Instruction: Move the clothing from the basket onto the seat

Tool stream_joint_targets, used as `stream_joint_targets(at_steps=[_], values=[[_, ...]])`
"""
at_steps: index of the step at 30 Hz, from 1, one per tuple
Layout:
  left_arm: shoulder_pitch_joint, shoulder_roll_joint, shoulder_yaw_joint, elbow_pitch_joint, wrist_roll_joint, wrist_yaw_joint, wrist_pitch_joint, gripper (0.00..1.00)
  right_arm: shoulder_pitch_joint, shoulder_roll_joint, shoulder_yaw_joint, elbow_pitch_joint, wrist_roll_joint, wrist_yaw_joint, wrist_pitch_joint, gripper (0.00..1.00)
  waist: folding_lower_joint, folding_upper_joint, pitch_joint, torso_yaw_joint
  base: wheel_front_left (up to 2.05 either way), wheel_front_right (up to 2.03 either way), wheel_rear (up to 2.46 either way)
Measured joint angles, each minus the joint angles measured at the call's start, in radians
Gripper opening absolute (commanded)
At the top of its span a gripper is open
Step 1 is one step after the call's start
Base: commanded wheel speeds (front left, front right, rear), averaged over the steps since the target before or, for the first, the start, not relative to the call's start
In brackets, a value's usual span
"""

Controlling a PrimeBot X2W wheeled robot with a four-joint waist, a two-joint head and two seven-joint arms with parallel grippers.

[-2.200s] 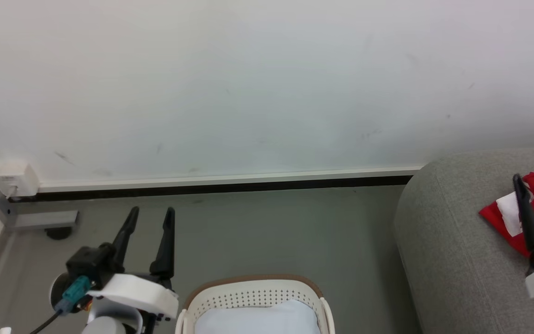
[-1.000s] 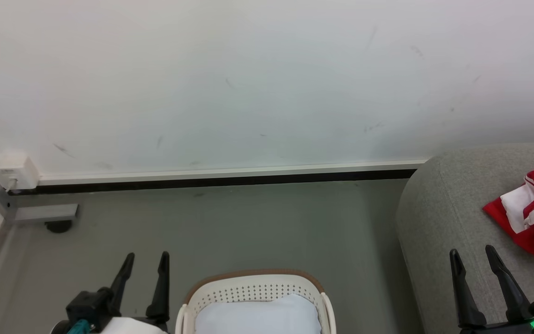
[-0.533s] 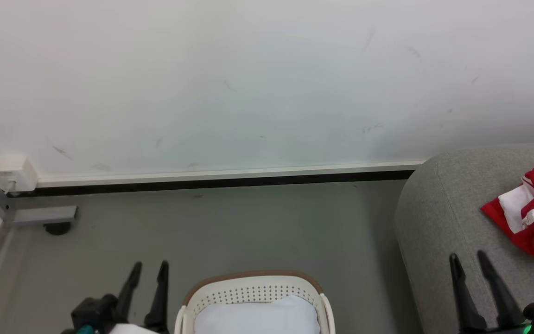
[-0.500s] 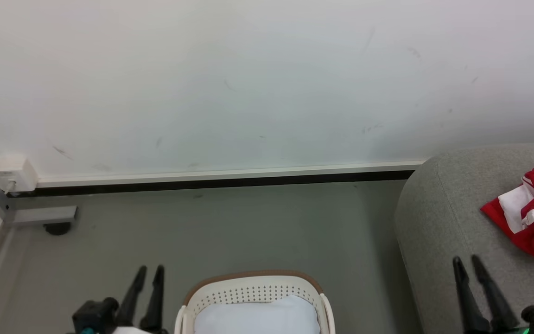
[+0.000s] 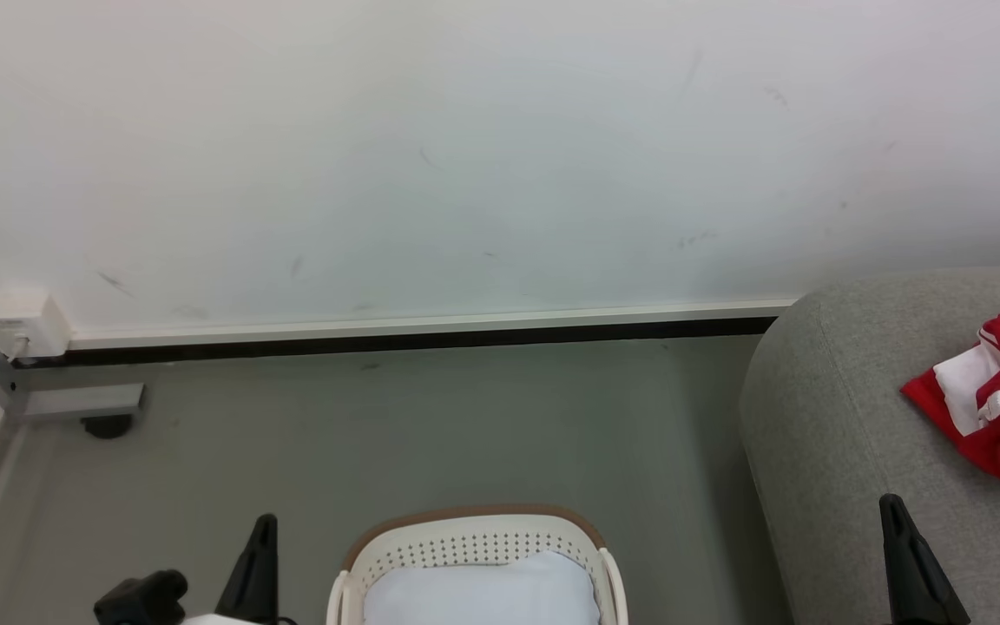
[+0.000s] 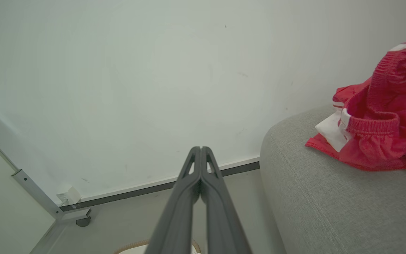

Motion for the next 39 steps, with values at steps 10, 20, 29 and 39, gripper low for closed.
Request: stream_joint_targets(at_steps=[10,20,29,39], values=[[-0.001,0.0,0.015,-0.015,-0.166,0.0,0.043,0.0,-0.015,0.004,-0.021,0.014,0.152,0.0,0.038,0.0,0.0,-0.0001,0.002,0.0,0.0,0.0,0.0],[-0.004,0.0,0.028,-0.03,-0.323,0.0,0.079,0.0,-0.033,0.012,-0.039,0.024,0.288,0.0,0.075,0.0,0.0,-0.0001,0.005,0.0,0.0,0.0,0.0],[-0.012,0.0,0.039,-0.039,-0.446,0.0,0.111,0.0,-0.05,0.016,-0.055,0.035,0.399,0.0,0.104,0.0,0.0,-0.0001,0.007,-0.001,0.0,0.0,0.0],[-0.015,0.001,0.053,-0.049,-0.57,0.0,0.145,0.0,-0.059,0.02,-0.072,0.045,0.512,0.0,0.137,0.0,0.0,0.0,0.009,-0.001,0.0,0.0,0.0]])
